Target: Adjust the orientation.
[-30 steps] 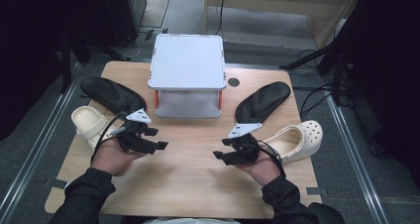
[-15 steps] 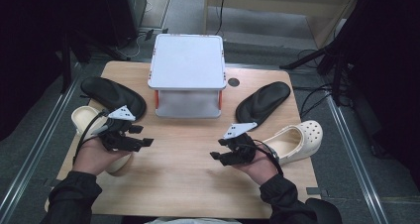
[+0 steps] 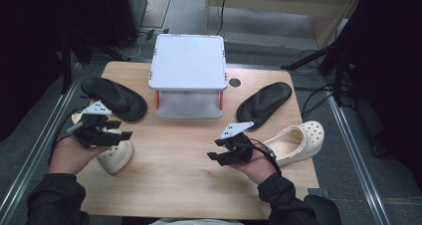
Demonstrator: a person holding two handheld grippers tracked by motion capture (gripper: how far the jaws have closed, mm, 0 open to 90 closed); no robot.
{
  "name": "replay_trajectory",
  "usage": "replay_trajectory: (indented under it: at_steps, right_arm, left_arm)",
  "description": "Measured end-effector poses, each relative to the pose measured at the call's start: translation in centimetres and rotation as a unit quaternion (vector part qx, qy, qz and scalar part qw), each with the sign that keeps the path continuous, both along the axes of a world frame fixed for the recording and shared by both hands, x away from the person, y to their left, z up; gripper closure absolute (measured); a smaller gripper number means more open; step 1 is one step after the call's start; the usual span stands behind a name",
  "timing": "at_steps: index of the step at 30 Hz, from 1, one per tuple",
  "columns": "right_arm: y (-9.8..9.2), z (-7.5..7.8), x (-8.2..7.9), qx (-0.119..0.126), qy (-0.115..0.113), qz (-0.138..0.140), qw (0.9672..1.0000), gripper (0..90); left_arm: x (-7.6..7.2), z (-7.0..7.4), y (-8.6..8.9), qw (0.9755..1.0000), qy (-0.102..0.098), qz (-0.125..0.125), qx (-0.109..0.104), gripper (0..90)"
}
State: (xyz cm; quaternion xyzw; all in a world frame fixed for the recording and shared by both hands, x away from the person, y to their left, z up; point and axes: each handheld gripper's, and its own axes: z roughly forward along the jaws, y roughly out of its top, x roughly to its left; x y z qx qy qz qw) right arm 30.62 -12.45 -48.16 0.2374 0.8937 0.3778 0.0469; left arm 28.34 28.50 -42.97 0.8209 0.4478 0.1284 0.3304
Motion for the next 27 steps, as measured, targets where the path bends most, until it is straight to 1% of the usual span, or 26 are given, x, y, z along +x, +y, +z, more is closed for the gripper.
replay_trajectory:
  at_steps: [1,2,3,6,7,8,10,11,13,16,17,18,19,20,21,22,23,24,25,26,27]
  right_arm:
    - [0.0,0.0,0.0,0.0,0.0,0.0,1.0,45.4]
    - [0.0,0.0,0.0,0.001,0.0,-0.001,1.0,45.4]
    - [0.0,0.0,0.1,0.0,0.001,-0.002,1.0,45.4]
    - [0.1,-0.1,0.0,-0.003,0.002,-0.002,1.0,45.3]
    - [0.1,-0.1,0.0,-0.003,0.002,-0.002,1.0,45.3]
    - [0.1,-0.1,0.0,-0.004,0.001,-0.002,1.0,45.4]
    - [0.1,-0.1,0.0,-0.005,0.002,-0.003,1.0,45.4]
    - [0.1,-0.1,0.0,-0.005,0.002,-0.003,1.0,45.4]
    - [0.1,-0.1,0.0,-0.006,0.001,-0.003,1.0,45.3]
    - [0.1,-0.2,0.1,-0.007,-0.001,-0.002,1.0,45.3]
    - [0.2,-0.2,0.1,-0.007,-0.001,-0.002,1.0,45.4]
    - [0.2,-0.2,0.1,-0.007,0.0,-0.003,1.0,45.4]
    - [0.2,-0.2,0.1,-0.008,-0.001,-0.003,1.0,45.3]
    - [0.2,-0.2,0.1,-0.008,-0.001,-0.002,1.0,45.3]
    - [0.2,-0.2,0.1,-0.008,-0.001,-0.002,1.0,45.3]
    - [0.2,-0.2,0.1,-0.009,0.0,-0.003,1.0,45.3]
    - [0.3,-0.3,0.1,-0.01,0.001,-0.002,0.9999,45.3]
    - [0.3,-0.3,0.1,-0.011,0.001,-0.003,0.9999,45.3]
    - [0.3,-0.3,0.1,-0.011,0.001,-0.003,0.9999,45.3]
    - [0.3,-0.3,0.1,-0.011,-0.001,-0.002,0.9999,45.3]
    - [0.3,-0.3,0.1,-0.011,-0.001,-0.002,0.9999,45.3]
  left_arm:
    - [0.0,0.0,0.0,1.0,0.0,0.0,0.0,39.9]
    - [0.1,0.1,0.6,1.0,0.001,0.008,0.003,39.9]
    - [0.2,0.1,0.9,0.9999,0.0,0.011,0.01,39.9]
    - [0.3,0.2,1.8,0.9997,-0.003,0.023,0.01,39.5]
    - [0.3,0.2,1.8,0.9997,-0.003,0.023,0.01,39.0]
    - [0.3,0.2,2.4,0.9995,-0.005,0.029,0.01,38.8]
    - [0.3,0.2,2.9,0.999,-0.008,0.04,0.019,38.8]
    - [0.3,0.2,2.9,0.999,-0.008,0.04,0.019,38.8]
    - [0.5,0.0,3.6,0.9983,-0.004,0.05,0.029,38.8]
    - [0.7,-0.5,4.1,0.9978,0.003,0.053,0.038,38.8]
    - [0.8,-0.7,4.3,0.998,0.002,0.051,0.038,38.8]
    - [0.8,-0.7,4.5,0.9983,-0.001,0.05,0.029,39.9]
    - [0.9,-0.7,4.8,0.9983,-0.001,0.053,0.026,40.3]
    - [0.9,-0.7,4.9,0.9978,-0.003,0.061,0.026,39.9]
    - [0.9,-0.7,4.9,0.9978,-0.003,0.061,0.026,38.9]
    - [1.0,-0.7,5.1,0.9972,0.003,0.067,0.031,38.9]
    - [1.0,-0.7,5.1,0.9972,0.003,0.067,0.031,39.0]
    - [1.1,-1.0,5.6,0.9967,0.01,0.073,0.033,39.1]
    - [1.1,-1.0,5.6,0.9967,0.01,0.073,0.033,39.3]
    - [1.4,-1.5,6.0,0.9954,0.02,0.083,0.041,39.4]
    - [1.4,-1.5,6.0,0.9954,0.02,0.083,0.041,39.8]
